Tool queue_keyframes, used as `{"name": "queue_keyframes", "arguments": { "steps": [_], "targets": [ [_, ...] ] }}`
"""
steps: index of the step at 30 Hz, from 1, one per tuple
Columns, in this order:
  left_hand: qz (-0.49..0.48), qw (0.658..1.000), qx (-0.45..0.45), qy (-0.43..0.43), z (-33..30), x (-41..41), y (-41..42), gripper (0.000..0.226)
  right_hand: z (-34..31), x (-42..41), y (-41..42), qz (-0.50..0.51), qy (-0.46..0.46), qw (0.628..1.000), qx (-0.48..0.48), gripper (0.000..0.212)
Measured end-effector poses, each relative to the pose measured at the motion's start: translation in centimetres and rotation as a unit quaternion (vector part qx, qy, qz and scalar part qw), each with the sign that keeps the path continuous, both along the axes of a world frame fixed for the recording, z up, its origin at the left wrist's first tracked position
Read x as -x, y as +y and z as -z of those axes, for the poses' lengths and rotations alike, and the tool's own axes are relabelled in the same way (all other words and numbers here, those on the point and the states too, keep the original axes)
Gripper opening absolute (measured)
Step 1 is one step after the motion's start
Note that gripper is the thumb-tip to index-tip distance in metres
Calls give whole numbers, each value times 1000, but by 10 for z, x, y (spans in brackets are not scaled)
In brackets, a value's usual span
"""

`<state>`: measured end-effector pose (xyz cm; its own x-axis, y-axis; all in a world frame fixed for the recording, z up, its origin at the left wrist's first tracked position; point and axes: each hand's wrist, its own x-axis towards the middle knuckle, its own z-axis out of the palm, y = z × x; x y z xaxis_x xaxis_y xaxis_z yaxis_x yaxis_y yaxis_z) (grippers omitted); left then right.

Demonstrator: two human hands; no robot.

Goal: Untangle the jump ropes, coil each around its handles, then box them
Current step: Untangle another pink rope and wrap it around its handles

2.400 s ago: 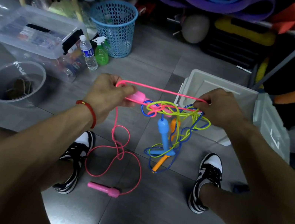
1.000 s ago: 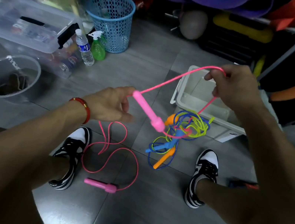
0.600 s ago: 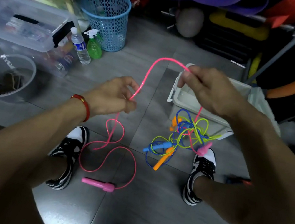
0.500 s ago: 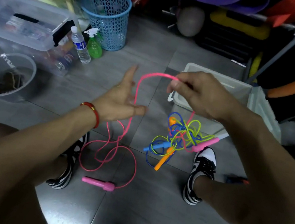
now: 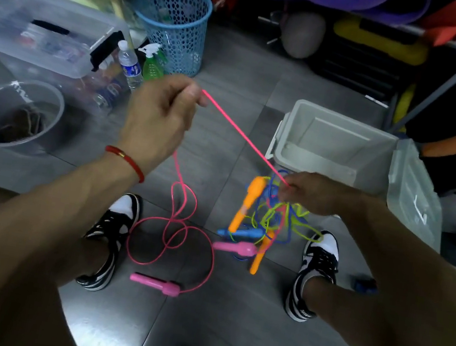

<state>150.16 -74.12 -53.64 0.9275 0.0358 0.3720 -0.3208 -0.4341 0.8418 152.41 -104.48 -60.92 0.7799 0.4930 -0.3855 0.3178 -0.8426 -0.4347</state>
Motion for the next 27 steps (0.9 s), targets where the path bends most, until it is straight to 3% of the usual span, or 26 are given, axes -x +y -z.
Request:
{"name": "queue_keyframes", "arguments": {
  "steps": [3,5,7,9,11,15,17,20,23,27],
  "targets": [
    [-10,977,-135,164,12,-10,14,23,-13,-7,-1,19,-76,997,2,14],
    [19,909,-293,295,22,-9,19,9,-37,-7,5,38,-108,993,-26,16],
    [61,828,-418,367,27,-2,17,38,-59,-1,12,45,-129,989,-53,15],
    [96,792,-470,378,30,4,13,67,-73,9,18,47,-110,988,-96,10],
    [131,800,-461,360,33,8,5,85,-83,16,26,56,-81,984,-149,6],
    [231,894,-284,258,28,15,-21,102,-88,26,44,43,-73,978,-193,4],
    [269,913,-240,193,26,19,-34,90,-87,27,50,33,-70,977,-200,5],
    [242,947,-169,129,26,21,-42,63,-85,28,54,18,-53,977,-204,6],
    [230,952,-114,169,29,19,-40,64,-84,27,55,27,-49,976,-213,10],
    [199,951,-180,157,44,26,-45,81,-84,26,56,52,-31,969,-241,17]
  ]
}}
